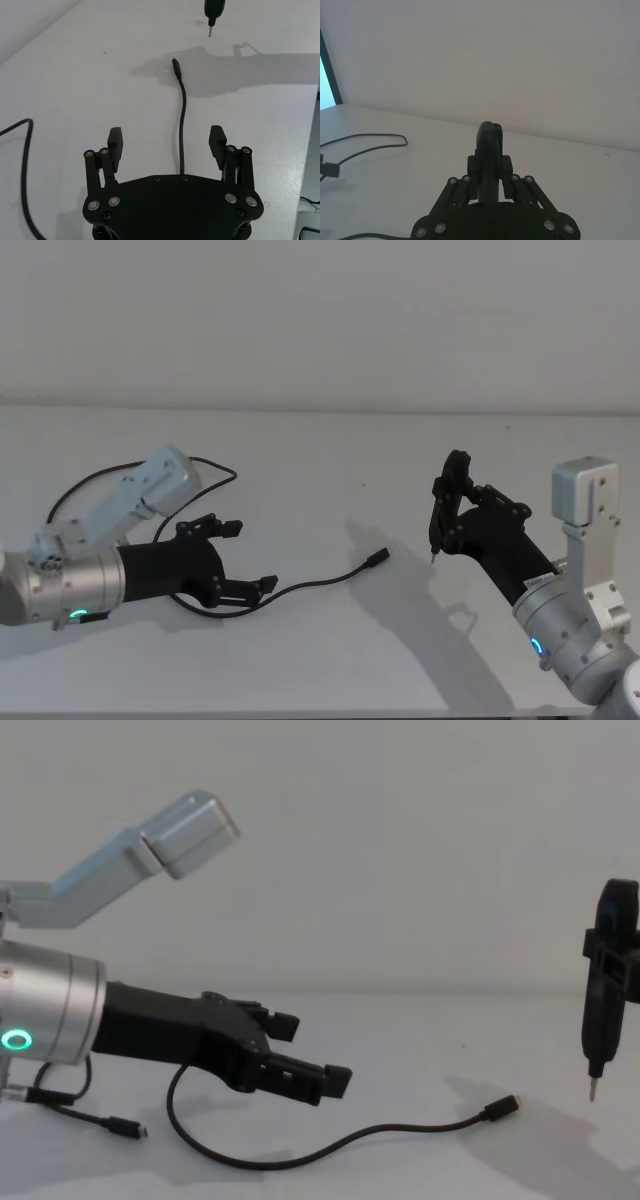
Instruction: Pick up the data cable with the one hand.
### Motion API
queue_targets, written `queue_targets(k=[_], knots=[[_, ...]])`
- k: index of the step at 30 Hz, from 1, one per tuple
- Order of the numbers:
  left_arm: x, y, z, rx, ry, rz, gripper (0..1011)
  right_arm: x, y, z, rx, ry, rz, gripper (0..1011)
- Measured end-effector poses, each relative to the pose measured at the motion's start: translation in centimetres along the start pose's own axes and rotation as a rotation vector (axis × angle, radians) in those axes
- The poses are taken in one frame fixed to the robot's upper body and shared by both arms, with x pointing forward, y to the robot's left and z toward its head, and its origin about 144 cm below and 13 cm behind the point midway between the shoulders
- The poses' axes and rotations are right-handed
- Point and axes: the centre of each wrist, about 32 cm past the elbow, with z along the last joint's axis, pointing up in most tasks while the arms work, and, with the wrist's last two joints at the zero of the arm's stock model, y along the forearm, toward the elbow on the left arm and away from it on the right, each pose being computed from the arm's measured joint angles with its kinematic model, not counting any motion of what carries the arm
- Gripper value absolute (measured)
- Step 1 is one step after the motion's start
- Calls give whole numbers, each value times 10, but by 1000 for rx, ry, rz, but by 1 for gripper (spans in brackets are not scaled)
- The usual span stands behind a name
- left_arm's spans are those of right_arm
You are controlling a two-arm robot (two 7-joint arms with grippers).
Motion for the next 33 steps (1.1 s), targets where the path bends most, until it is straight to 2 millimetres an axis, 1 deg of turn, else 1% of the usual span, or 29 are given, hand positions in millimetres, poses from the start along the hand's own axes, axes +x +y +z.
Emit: queue_targets(k=[17, 33], knots=[[0, -29, -5, 61, 16, -2, 1001, 0, 0, 0, 0, 0, 0, 274], [2, -48, -9, 88, 19, -4, 1001, 0, 0, 0, 0, 0, 0, 274]])
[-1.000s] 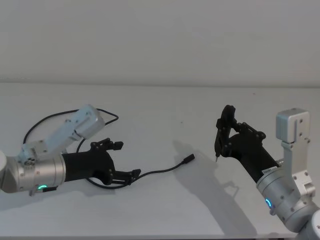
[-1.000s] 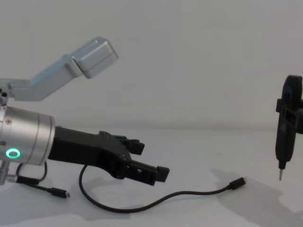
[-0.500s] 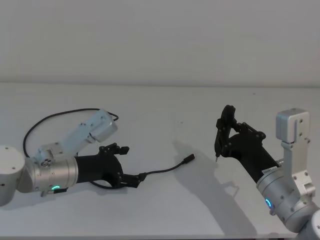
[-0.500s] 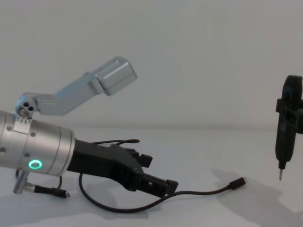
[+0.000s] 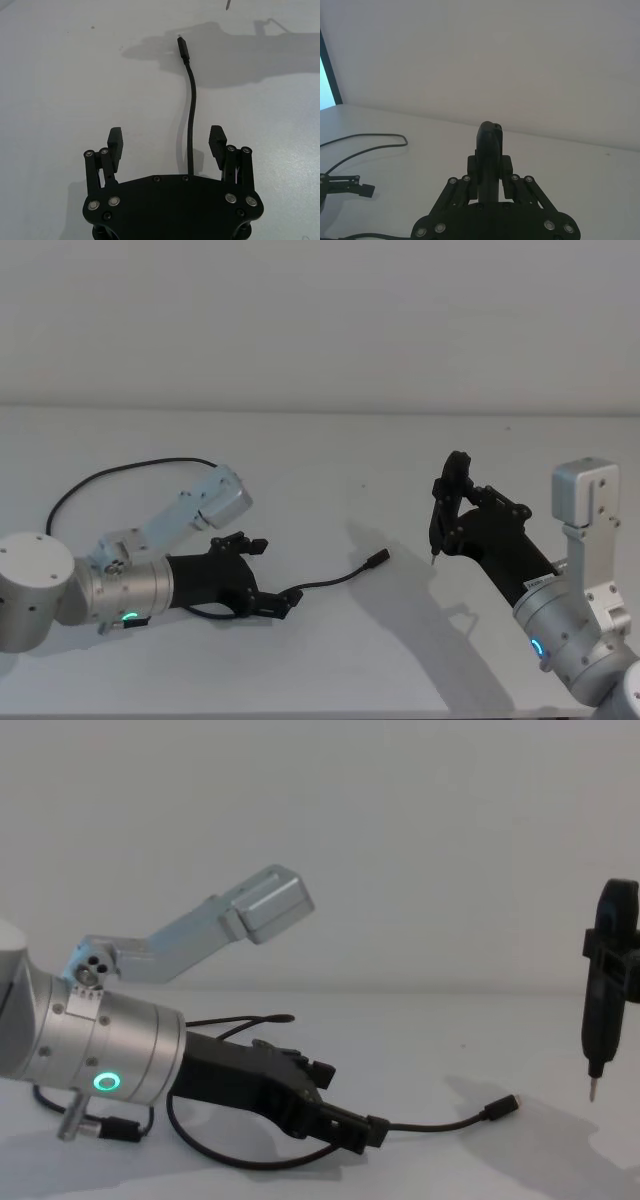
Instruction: Pick up the data cable with the one hand.
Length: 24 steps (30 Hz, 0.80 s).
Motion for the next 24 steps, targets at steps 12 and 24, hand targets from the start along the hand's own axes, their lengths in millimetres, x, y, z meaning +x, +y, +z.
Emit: queue_targets(k=[12, 24], knots=[[1, -9, 1, 24, 3, -3, 1001, 0, 0, 0, 0, 0, 0, 274], [2, -14, 3, 58, 17, -3, 1000, 0, 0, 0, 0, 0, 0, 274]])
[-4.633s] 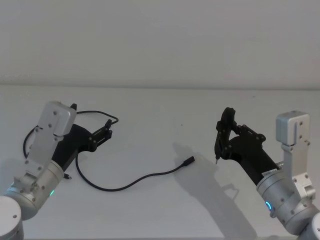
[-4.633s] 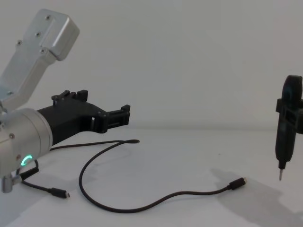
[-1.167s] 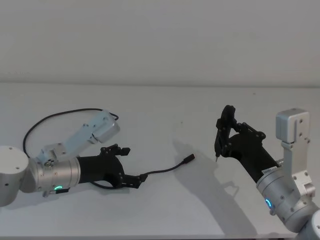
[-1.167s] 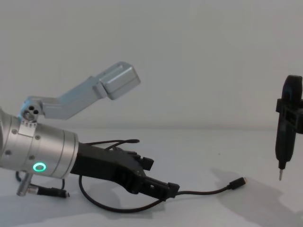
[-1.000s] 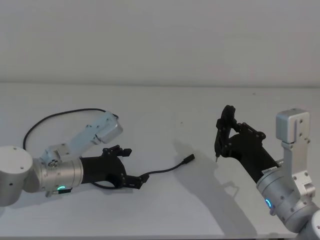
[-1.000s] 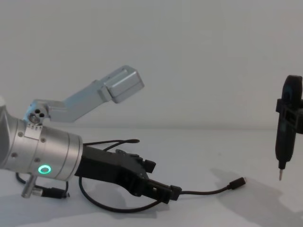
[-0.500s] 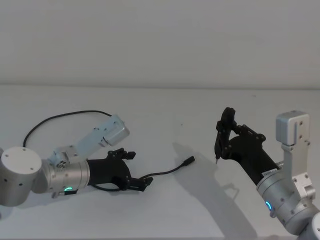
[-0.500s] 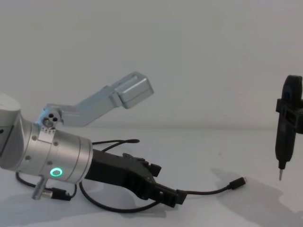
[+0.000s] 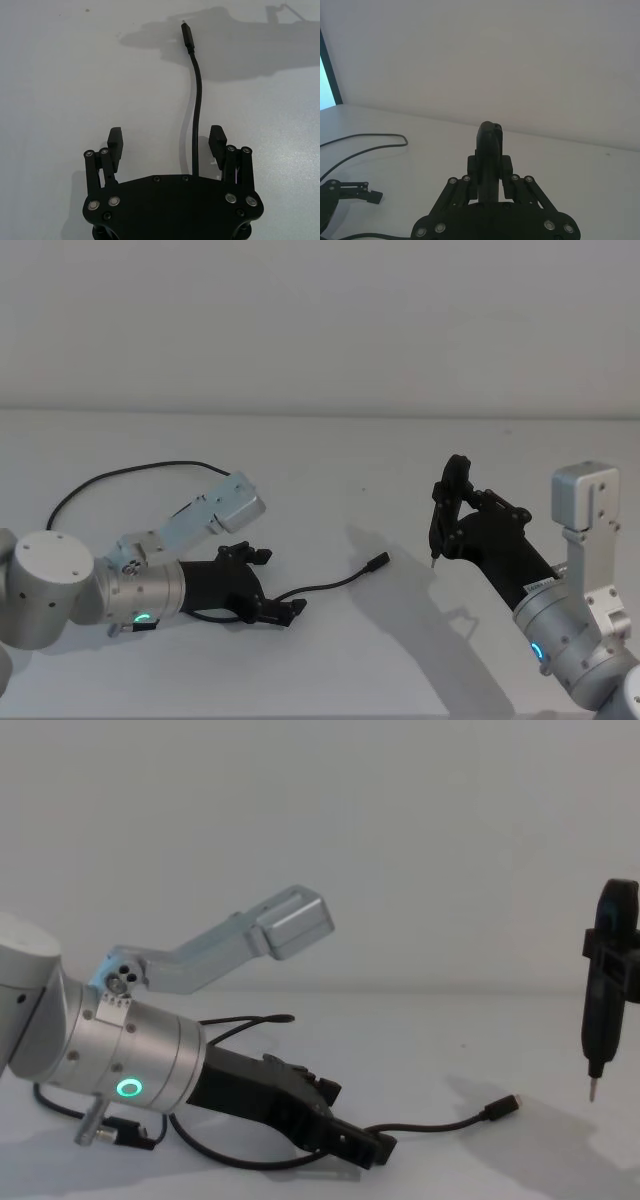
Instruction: Pick up the data cable with the one hand.
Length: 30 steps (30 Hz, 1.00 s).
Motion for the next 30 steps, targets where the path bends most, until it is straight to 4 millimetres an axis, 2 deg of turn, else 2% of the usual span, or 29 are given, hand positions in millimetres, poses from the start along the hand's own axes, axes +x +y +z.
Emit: queue_targets(k=[4, 12, 30], knots=[[0, -1, 1, 5, 4, 0, 1001, 0, 0, 0, 0, 0, 0, 275], [0, -3, 2, 11, 9, -1, 893, 0, 0, 0, 0, 0, 0, 274], [0, -5, 2, 19, 12, 0, 787, 0, 0, 0, 0, 0, 0, 274]])
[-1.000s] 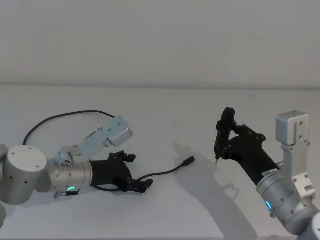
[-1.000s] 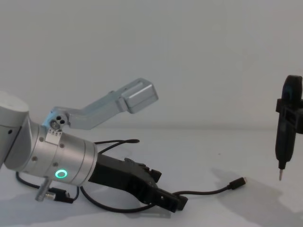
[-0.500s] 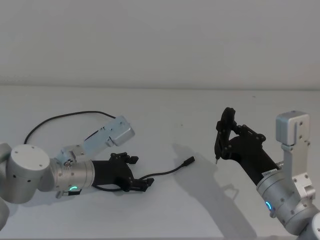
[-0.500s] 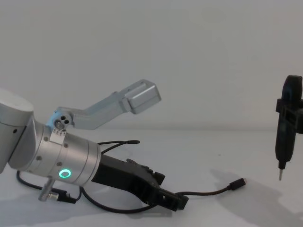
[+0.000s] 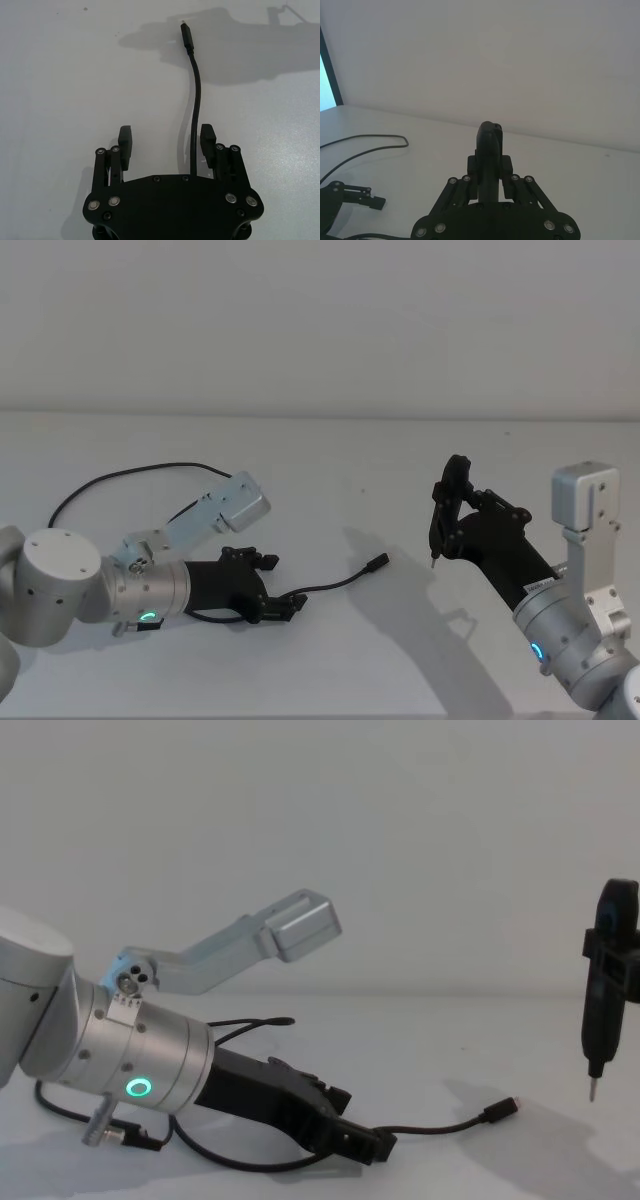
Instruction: Pick up the data cable with the one hand.
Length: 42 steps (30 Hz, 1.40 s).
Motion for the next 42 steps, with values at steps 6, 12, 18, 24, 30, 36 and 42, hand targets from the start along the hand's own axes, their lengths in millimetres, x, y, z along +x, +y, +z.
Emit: queue_targets(k=[6, 12, 18, 24, 30, 36, 42], knots=[[0, 0, 0, 1, 1, 0, 751, 0, 0, 0, 0, 0, 0, 274], [0, 0, 0, 2, 1, 1, 712, 0, 0, 0, 0, 0, 0, 275], [0, 0, 0, 3, 1, 1, 680, 0, 0, 0, 0, 0, 0, 275], [0, 0, 0, 3, 2, 2, 641, 0, 0, 0, 0, 0, 0, 274], [0, 0, 0, 4, 2, 2, 602, 0, 0, 0, 0, 0, 0, 275], [0, 0, 0, 4, 2, 2, 566, 0, 0, 0, 0, 0, 0, 274], [0, 0, 0, 5, 2, 2, 520, 0, 0, 0, 0, 0, 0, 275]])
